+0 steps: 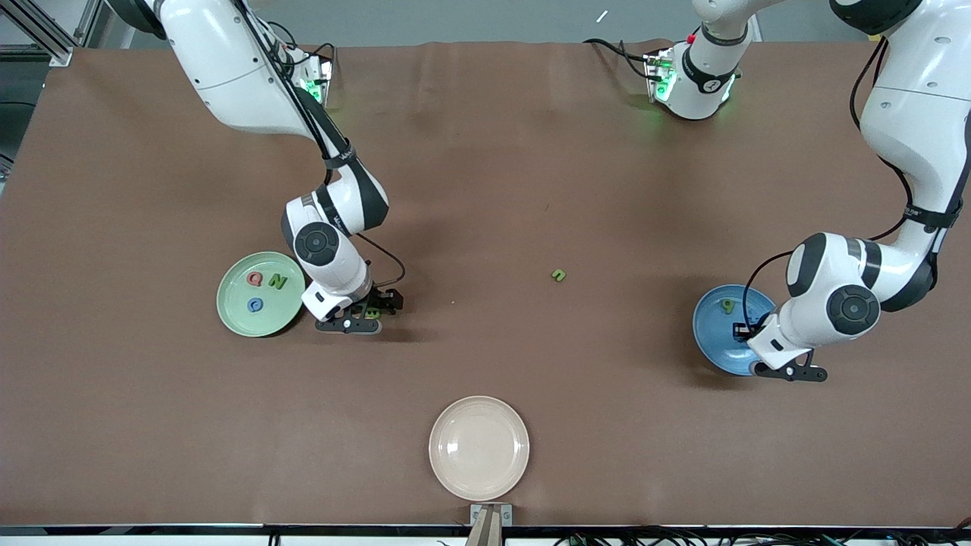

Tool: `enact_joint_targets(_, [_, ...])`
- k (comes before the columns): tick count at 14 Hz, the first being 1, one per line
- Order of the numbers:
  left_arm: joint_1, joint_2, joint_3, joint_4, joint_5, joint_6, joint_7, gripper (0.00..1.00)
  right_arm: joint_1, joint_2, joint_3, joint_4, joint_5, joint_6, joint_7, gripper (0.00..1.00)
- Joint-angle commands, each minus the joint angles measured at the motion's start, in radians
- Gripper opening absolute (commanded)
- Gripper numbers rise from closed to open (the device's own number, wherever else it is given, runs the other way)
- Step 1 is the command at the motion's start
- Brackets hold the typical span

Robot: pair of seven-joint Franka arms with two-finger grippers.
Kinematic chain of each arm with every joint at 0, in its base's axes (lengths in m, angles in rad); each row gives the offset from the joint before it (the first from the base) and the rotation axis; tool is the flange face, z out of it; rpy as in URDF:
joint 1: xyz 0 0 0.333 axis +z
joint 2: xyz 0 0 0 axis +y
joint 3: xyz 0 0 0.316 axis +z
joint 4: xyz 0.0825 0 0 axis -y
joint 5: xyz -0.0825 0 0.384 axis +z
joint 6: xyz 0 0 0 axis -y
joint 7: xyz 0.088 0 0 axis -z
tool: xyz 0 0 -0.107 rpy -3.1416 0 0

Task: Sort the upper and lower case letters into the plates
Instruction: 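Drop the m in the blue plate while the right gripper lifts the B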

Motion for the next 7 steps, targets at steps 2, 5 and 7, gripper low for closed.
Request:
enact_joint_targets(2, [0.007,0.010,-0.006,0.017,0.019,0.004,0.015,0.22,-0.015,0.012,0.010,0.006,-0.018,0.012,-0.020,0.88])
enact_joint_targets(5, [0.010,0.004,-0.006,0.017,0.019,0.004,0.018,0.59,-0.018,0.012,0.008,0.003,-0.018,0.011,-0.060,0.64])
enact_joint_targets(7, [0.010,-0.014,-0.009,0.016,0.019,0.000,0.015,0.95,-0.033,0.012,0.008,0.003,-0.018,0.011,-0.092,0.45])
